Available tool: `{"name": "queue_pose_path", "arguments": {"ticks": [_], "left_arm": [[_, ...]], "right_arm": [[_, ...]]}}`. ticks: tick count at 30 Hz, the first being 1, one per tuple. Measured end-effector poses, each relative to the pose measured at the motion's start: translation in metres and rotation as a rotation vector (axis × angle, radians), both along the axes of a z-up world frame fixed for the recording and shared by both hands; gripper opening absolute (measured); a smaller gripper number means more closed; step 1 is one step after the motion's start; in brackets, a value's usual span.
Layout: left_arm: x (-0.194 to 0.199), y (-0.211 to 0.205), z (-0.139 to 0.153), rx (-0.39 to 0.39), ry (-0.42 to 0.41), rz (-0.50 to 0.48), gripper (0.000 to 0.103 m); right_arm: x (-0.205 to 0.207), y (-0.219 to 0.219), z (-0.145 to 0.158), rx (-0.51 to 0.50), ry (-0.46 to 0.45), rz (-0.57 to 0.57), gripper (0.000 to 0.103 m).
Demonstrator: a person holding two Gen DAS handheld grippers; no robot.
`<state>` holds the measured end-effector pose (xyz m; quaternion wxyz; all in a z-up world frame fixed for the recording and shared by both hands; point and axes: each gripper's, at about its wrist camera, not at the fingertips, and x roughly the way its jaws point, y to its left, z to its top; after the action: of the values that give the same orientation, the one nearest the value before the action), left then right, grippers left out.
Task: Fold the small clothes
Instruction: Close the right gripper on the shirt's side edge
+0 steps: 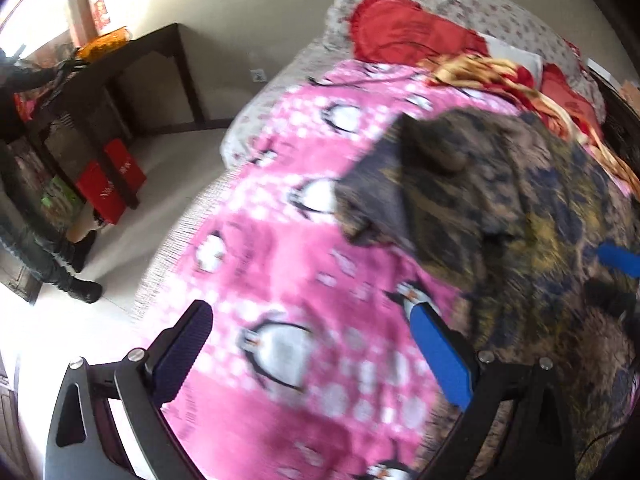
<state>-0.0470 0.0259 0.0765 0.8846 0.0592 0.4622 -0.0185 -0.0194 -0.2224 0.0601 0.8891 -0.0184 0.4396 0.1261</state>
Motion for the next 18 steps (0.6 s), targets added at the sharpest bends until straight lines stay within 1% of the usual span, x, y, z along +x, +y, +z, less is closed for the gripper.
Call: {"name": "queue_pose_path", "arguments": {"ticks": [2, 3, 6, 8, 10, 11, 12, 13, 14, 15, 16, 17, 18], "left_arm": [[0.004, 0.019, 0.005, -0.001, -0.009, 0.037, 0.101], [0.005, 0.027, 0.006, -0.001, -0.011, 0.052, 0.101], [0.009, 0.048, 0.009, 0.005, -0.009, 0.097, 0.101], [0.012, 0.057, 0.009, 0.005, -0.008, 0.113, 0.101], [0.014, 0.063, 0.008, 0.007, -0.004, 0.118, 0.101], [0.014, 0.065, 0.008, 0.007, -0.003, 0.119, 0.101], [0.014, 0.068, 0.009, 0.006, -0.004, 0.119, 0.101], [0.014, 0.07, 0.009, 0.004, -0.007, 0.12, 0.101], [0.013, 0.073, 0.011, 0.0, -0.014, 0.123, 0.101], [0.011, 0.075, 0.012, -0.002, -0.02, 0.127, 0.101], [0.012, 0.078, 0.013, -0.002, -0.023, 0.132, 0.101], [0.012, 0.081, 0.014, 0.0, -0.026, 0.138, 0.101], [0.013, 0.083, 0.015, 0.001, -0.029, 0.145, 0.101]], "right_arm": [[0.014, 0.023, -0.006, 0.028, 0.007, 0.079, 0.057], [0.018, 0.031, -0.008, 0.033, 0.004, 0.098, 0.057], [0.03, 0.061, -0.013, 0.046, -0.033, 0.19, 0.057], [0.039, 0.085, -0.023, 0.006, -0.034, 0.262, 0.057], [0.048, 0.102, -0.036, -0.07, -0.021, 0.303, 0.056], [0.053, 0.109, -0.044, -0.125, -0.013, 0.307, 0.052], [0.062, 0.113, -0.051, -0.162, 0.006, 0.303, 0.026], [0.074, 0.112, -0.055, -0.137, 0.052, 0.295, 0.0], [0.083, 0.106, -0.051, -0.058, 0.084, 0.28, 0.0], [0.093, 0.099, -0.042, 0.046, 0.106, 0.271, 0.0], [0.098, 0.096, -0.035, 0.112, 0.112, 0.27, 0.0], [0.109, 0.092, -0.021, 0.221, 0.114, 0.271, 0.0], [0.119, 0.091, -0.008, 0.306, 0.107, 0.277, 0.0]]}}
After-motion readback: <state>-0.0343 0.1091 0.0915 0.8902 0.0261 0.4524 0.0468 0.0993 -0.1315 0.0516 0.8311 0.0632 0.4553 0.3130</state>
